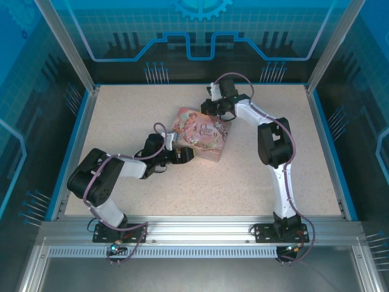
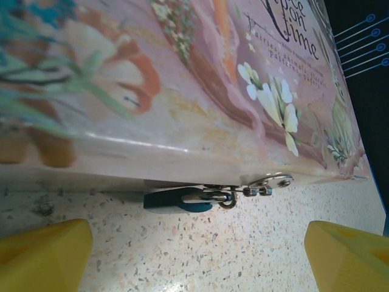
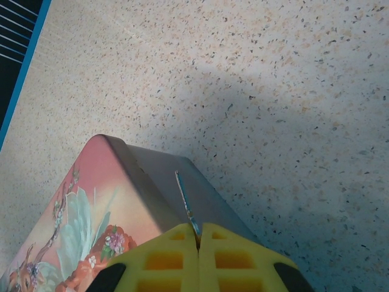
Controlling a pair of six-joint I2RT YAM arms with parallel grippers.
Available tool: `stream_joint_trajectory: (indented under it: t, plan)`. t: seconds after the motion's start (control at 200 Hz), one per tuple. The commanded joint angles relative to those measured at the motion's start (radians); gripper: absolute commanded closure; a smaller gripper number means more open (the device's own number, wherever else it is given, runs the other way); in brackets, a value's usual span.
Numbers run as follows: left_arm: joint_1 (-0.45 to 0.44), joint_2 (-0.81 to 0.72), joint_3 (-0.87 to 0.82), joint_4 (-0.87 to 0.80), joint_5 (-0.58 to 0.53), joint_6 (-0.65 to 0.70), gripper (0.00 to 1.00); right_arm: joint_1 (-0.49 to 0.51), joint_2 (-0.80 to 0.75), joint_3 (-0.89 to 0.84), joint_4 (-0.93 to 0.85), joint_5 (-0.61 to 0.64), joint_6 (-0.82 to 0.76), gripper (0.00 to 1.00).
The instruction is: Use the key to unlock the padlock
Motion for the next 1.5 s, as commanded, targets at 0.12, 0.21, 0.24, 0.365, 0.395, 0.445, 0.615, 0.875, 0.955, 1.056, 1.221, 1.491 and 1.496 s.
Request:
stream_joint_trajectory:
  t: [0.12,0.21,0.24,0.365,0.395,0.445,0.615,0.875,0.955,1.056,1.221,1.491,1.496]
  plan:
    - [-0.033,0.053,0.008,0.118,0.02,-0.007,0.12,0.021,-0.027,-0.056,-0.026,-0.016,0.008,1.0]
    - [-0.045,0.068,0.007,0.144,-0.008,-0.008,0.13,0.021,-0.031,-0.066,-0.019,-0.016,0.01,1.0]
    - [-0.048,0.073,0.007,0.152,-0.021,-0.007,0.13,0.02,-0.033,-0.068,-0.017,-0.017,0.011,1.0]
    - [-0.056,0.101,0.0,0.211,-0.055,-0.007,0.14,0.021,-0.039,-0.078,-0.008,-0.02,0.015,1.0]
    - [-0.059,0.107,-0.003,0.223,-0.064,-0.003,0.14,0.021,-0.039,-0.08,-0.007,-0.02,0.016,1.0]
    - [-0.063,0.114,-0.008,0.241,-0.083,0.006,0.14,0.02,-0.04,-0.084,-0.002,-0.023,0.015,1.0]
    - [-0.075,0.16,-0.007,0.31,-0.087,0.015,0.15,0.021,-0.037,-0.086,0.005,-0.031,0.021,1.0]
    - [-0.078,0.164,0.007,0.305,-0.061,0.011,0.22,0.021,-0.04,-0.091,-0.003,-0.028,0.015,1.0]
    - [-0.077,0.159,0.01,0.303,-0.052,0.0,0.24,0.021,-0.043,-0.095,-0.001,-0.028,0.016,1.0]
    - [-0.077,0.15,0.012,0.306,-0.04,-0.015,0.27,0.022,-0.048,-0.106,0.0,-0.025,0.017,1.0]
    - [-0.082,0.134,0.012,0.32,-0.034,-0.027,0.29,0.022,-0.059,-0.128,0.012,-0.026,0.022,1.0]
    - [-0.098,0.14,0.009,0.383,-0.059,-0.051,0.33,0.026,-0.086,-0.182,0.045,-0.025,0.053,1.0]
    - [-0.098,0.14,0.008,0.384,-0.06,-0.051,0.33,0.026,-0.087,-0.184,0.045,-0.024,0.053,1.0]
